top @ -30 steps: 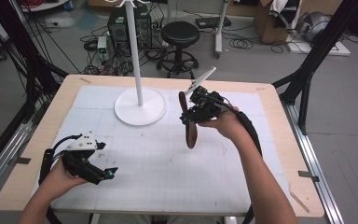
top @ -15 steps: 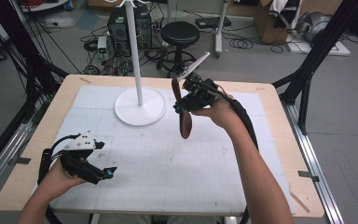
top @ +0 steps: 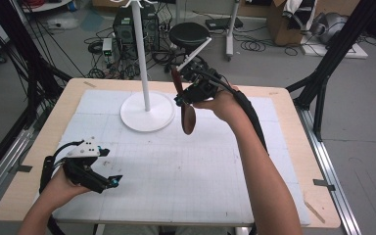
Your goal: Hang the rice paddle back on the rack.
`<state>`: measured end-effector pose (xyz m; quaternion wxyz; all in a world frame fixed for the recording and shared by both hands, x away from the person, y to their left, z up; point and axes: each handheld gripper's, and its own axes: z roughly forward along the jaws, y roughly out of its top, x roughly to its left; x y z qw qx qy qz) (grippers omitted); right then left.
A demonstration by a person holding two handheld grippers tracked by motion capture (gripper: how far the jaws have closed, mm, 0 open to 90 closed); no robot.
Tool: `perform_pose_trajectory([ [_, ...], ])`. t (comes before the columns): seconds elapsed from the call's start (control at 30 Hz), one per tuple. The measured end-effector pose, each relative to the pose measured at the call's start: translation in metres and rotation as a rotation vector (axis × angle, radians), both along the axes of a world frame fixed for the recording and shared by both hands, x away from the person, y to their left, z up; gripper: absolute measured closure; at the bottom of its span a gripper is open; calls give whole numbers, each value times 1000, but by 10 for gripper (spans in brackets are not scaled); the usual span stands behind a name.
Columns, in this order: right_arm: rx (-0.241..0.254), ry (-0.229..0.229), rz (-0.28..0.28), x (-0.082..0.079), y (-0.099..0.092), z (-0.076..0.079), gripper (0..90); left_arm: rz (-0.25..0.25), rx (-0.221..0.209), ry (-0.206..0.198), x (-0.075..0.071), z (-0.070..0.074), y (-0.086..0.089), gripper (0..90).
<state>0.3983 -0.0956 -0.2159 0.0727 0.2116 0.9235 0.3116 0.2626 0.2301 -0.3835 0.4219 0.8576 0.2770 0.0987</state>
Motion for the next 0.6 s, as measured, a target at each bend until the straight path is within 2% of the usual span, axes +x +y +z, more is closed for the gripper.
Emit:
perform_pose_trajectory([
  [0.43, -3, -27, -13, 8, 18, 21, 782, -8, -9, -6, 0, 1, 1, 18],
  [0.6, 6, -24, -26, 13, 22, 27, 783, -14, -11, -3, 0, 1, 1, 18],
])
